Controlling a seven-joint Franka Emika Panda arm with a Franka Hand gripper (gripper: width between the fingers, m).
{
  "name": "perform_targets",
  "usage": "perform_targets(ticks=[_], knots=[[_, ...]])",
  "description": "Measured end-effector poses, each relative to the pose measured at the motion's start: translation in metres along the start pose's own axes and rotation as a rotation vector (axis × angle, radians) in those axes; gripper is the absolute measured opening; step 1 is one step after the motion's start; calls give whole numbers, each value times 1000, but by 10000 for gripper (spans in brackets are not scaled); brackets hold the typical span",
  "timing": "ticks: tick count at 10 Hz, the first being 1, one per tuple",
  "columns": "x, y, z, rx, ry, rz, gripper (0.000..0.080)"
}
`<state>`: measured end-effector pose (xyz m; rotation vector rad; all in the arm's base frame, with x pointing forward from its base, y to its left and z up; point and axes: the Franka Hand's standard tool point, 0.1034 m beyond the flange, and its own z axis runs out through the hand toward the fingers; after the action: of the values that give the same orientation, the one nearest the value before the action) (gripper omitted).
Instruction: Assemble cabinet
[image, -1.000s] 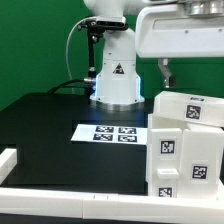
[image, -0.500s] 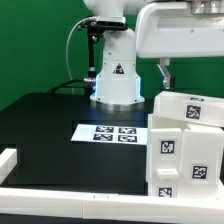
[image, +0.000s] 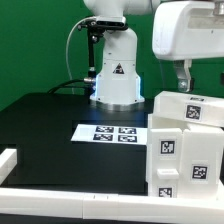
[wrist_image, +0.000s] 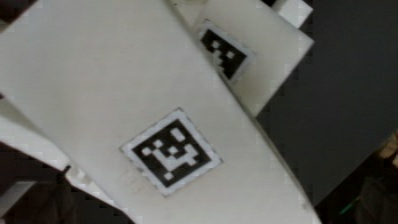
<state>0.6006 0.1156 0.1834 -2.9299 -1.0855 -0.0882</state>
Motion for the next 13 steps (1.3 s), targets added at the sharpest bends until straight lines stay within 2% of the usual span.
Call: perform_targets(ticks=[1,2,3,6,9,10,11,13], knots=[[-1,2,2,-4,-3,-97,797],[-1,6,9,-25,-19,-263,797],[0,5,16,-34,-41,-355,797],[-9,11,32,-29,-61,-298,797],[-10,13,33,-32,-59,-201,788],[-10,13,33,-35,-58,-120,624],[-10,13,33,-36,-58,-77,554],[-10,13,34,-42,-53,89,554]])
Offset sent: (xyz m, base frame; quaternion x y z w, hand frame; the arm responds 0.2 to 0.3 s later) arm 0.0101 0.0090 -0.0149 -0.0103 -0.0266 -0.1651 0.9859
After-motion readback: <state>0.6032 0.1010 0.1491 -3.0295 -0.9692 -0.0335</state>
